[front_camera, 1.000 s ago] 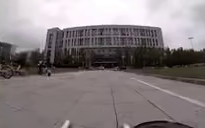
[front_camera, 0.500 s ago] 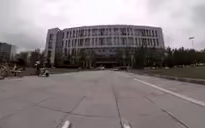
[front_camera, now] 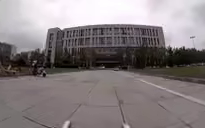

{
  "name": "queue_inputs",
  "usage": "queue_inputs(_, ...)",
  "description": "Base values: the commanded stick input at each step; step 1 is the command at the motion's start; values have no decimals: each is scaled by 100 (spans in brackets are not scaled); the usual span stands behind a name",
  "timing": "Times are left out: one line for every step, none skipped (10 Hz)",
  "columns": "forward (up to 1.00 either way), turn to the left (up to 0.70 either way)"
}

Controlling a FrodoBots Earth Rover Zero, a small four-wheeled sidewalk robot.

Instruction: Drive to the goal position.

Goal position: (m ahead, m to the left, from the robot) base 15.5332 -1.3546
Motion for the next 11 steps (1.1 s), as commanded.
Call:
queue_inputs(85, 0)
queue_inputs(85, 0)
queue_inputs(85, 0)
queue_inputs(85, 0)
queue_inputs(85, 0)
queue_inputs(84, 0)
queue_inputs(84, -12)
queue_inputs(84, -21)
queue_inputs(84, -26)
queue_inputs(84, -18)
queue_inputs(84, -7)
